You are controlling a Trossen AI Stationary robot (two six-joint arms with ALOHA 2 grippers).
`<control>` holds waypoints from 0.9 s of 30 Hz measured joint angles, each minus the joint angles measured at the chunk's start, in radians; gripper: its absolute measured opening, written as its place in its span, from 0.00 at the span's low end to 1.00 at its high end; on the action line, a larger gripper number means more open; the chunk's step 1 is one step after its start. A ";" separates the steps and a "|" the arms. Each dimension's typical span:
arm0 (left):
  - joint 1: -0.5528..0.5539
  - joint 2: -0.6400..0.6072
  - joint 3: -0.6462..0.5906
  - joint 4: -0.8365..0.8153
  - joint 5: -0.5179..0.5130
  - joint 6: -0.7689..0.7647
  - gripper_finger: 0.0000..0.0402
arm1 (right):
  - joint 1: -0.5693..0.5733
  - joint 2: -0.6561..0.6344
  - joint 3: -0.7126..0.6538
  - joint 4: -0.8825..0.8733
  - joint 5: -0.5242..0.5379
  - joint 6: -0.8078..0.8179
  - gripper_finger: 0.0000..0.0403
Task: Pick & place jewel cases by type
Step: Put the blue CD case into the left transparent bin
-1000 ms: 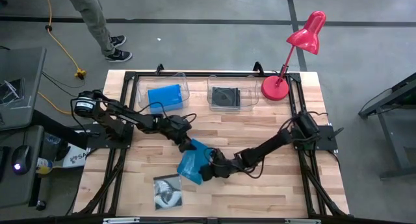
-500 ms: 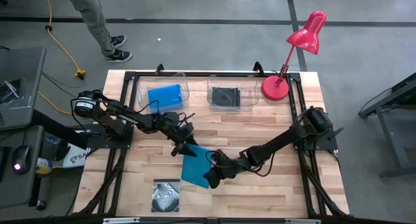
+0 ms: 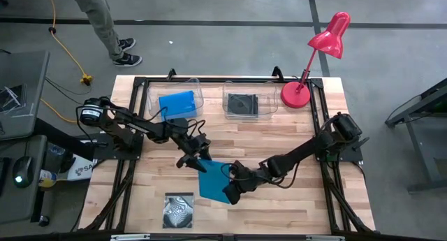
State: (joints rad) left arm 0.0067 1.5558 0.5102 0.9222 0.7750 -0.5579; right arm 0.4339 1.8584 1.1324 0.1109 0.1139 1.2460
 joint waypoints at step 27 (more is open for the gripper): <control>0.000 0.000 0.000 -0.012 -0.013 0.013 0.18 | -0.021 0.000 -0.001 0.008 -0.067 -0.078 0.06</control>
State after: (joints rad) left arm 0.0063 1.5558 0.5102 0.9106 0.7622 -0.5450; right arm 0.4126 1.8584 1.1313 0.1186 0.0471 1.1678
